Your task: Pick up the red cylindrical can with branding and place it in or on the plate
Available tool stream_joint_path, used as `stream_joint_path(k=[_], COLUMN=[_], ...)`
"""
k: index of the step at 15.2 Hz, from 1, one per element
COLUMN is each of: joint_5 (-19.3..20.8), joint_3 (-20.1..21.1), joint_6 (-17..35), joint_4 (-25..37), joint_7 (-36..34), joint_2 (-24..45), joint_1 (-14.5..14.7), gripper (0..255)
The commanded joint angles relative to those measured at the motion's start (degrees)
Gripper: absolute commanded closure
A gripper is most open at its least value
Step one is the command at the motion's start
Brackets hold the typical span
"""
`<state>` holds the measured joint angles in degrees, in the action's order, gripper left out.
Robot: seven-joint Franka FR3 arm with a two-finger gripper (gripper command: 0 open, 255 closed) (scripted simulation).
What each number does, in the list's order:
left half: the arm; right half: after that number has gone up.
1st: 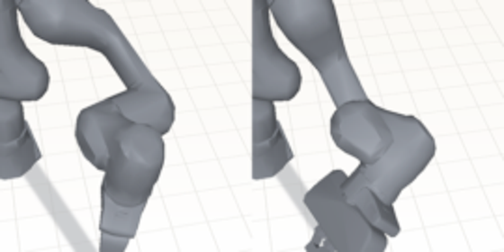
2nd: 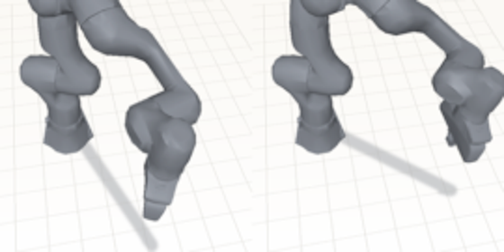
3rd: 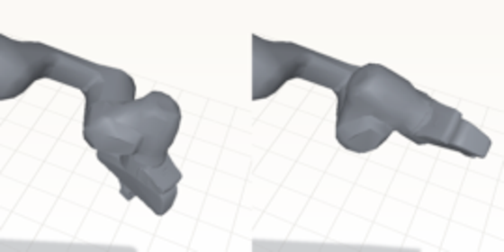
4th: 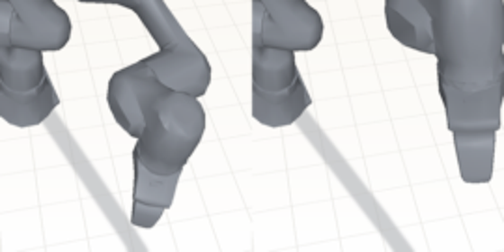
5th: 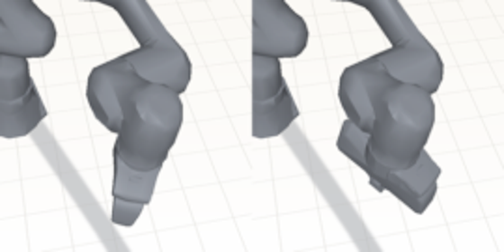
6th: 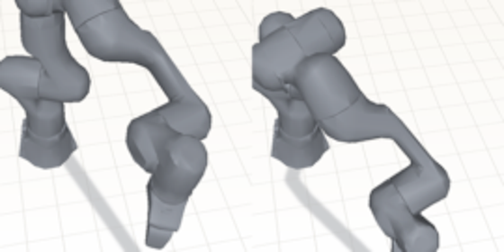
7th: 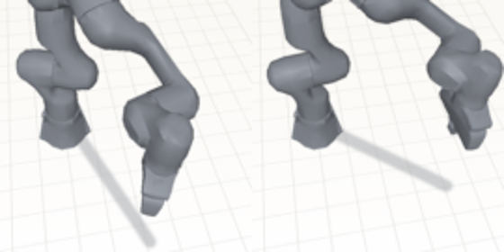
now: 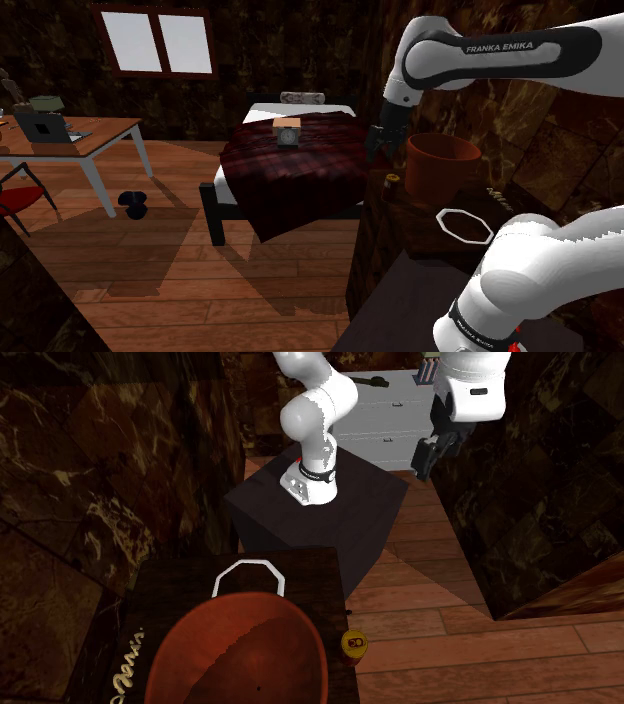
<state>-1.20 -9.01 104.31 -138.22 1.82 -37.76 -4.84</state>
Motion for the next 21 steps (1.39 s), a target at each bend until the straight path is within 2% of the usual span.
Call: stream_joint_path(k=[1, 12, 17, 21], joint_5=[1.24, 4.78, 3.61, 0.78], joint_3=[-1.92, -12.03, -16.51, -19.56], joint_6=[2.23, 14.94, 20.21, 23.75], joint_4=[-0.59, 0.42, 3.52, 7.17], joint_7=[2.23, 13.69, 19.7, 25.24], joint_2=[1.86, 16.63, 25.51, 33.48], joint_1=[-0.86, -4.17, -5.0, -5.79], gripper=[0, 0, 0, 0])
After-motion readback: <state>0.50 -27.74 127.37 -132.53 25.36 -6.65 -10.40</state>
